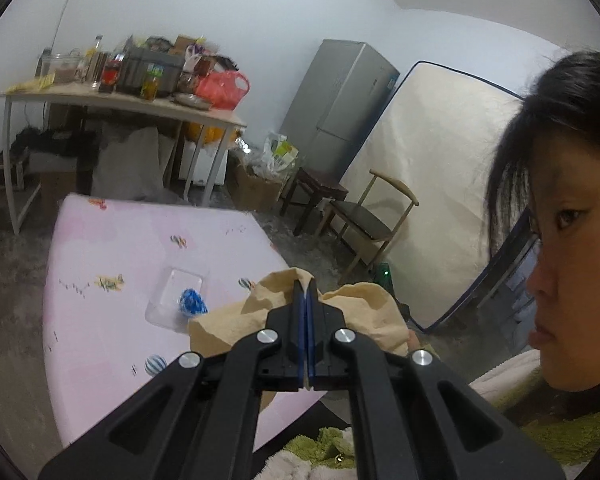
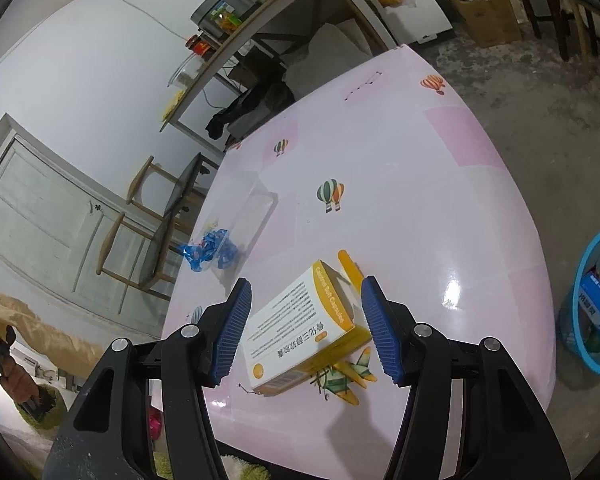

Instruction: Collect trash

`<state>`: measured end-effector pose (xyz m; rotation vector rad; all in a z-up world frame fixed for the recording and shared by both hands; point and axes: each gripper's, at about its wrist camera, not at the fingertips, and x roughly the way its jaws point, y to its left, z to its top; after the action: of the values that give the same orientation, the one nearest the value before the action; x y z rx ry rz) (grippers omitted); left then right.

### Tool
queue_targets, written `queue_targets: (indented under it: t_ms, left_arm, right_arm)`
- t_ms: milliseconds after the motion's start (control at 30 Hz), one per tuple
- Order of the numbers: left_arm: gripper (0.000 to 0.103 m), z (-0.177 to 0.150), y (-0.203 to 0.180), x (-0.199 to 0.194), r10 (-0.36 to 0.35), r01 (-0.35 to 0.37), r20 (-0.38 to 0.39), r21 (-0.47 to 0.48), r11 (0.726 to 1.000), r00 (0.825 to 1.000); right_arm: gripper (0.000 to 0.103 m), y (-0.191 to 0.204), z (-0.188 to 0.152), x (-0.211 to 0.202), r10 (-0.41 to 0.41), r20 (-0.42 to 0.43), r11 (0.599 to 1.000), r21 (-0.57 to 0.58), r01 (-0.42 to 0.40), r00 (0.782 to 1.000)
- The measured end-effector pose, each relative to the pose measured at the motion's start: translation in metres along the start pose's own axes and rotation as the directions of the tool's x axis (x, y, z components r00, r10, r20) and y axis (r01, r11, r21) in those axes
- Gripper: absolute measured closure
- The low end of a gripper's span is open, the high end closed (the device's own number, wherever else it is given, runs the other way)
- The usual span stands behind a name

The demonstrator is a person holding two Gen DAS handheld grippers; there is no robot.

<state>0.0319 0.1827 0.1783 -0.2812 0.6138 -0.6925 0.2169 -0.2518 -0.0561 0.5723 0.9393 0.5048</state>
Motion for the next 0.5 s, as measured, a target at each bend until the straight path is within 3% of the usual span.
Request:
queue_targets:
  t_ms: [133,333,500]
  left_arm:
    - [0.103,-0.009,0.023,0.023,-0.005,0.001,-0.053,-0.068,0.998,0.999]
    - [0.103,-0.034,0.076,0.093,-0.059,0.027,-0.139,-0.221,0.975,0.989]
    - [0.103,-0.059,0.094,0.145,0.053,-0.096,-0.223,-0.183,0.978,0.973]
  right_arm:
    - [0.047,0.0,-0.003,-0.001,0.003,0.001,1.0,0.007,-0.003,1.0]
    - [0.047,0.001,-0.006,0.0,0.001,-0.002,1.0,0.014,-0.001,1.0]
    - [0.047,0.006,-0.011,-0.004,-0.014,0.001,1.0,0.005,0.014,1.0]
